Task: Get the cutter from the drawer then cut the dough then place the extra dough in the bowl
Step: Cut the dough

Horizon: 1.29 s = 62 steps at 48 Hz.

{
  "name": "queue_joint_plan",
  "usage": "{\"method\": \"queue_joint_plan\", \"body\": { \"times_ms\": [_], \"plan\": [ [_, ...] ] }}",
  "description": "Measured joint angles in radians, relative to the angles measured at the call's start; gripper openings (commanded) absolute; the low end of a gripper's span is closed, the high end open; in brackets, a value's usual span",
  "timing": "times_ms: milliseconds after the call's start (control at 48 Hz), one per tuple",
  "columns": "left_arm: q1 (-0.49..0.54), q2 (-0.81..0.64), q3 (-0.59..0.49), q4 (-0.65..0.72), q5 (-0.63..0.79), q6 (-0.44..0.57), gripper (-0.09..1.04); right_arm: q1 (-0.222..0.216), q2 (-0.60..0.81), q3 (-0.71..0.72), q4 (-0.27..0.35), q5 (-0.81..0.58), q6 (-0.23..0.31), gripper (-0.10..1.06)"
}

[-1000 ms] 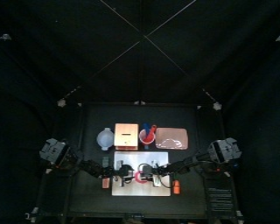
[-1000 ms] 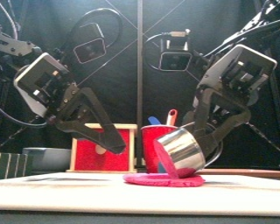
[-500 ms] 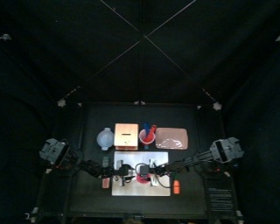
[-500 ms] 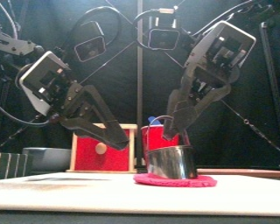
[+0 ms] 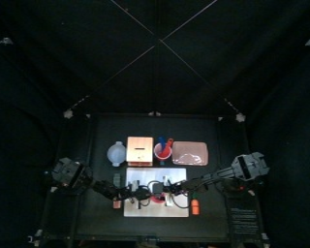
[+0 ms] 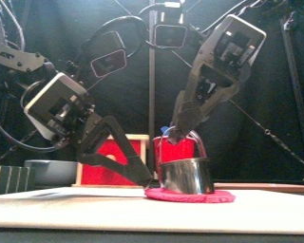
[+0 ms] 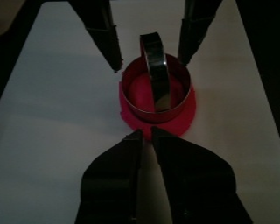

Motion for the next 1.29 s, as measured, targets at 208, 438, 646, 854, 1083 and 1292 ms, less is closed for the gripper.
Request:
{"method": "queue_joint_plan", "body": {
  "times_ms": [208,438,646,854,1083,1292],
  "plan": [
    [-0.005,0.008,-0.015,0.0,0.002,-0.002,0.56,-0.002,0.032,-0.008,0.0,0.015,0.0,0.85],
    [-0.011,0.017,-0.014,-0.008,0.0,-0.002,0.56,-0.003,0.041,-0.009,0.0,0.031,0.006,0.8],
    [-0.012,0.021,-0.015,-0.034,-0.002,-0.003,0.55,-0.002,0.041,-0.025,0.0,0.032,0.003,0.63],
    [-0.009,0.021,-0.015,-0.041,-0.003,-0.003,0.55,0.0,0.041,-0.035,-0.002,0.043,-0.002,0.51],
    [-0.006,0.026,-0.014,-0.041,-0.003,-0.003,0.55,-0.002,0.028,-0.064,-0.002,0.127,-0.003,0.49],
    [-0.006,0.028,-0.014,-0.043,-0.003,-0.002,0.55,-0.021,-0.071,-0.071,-0.031,0.17,0.006,0.49]
  ]
}}
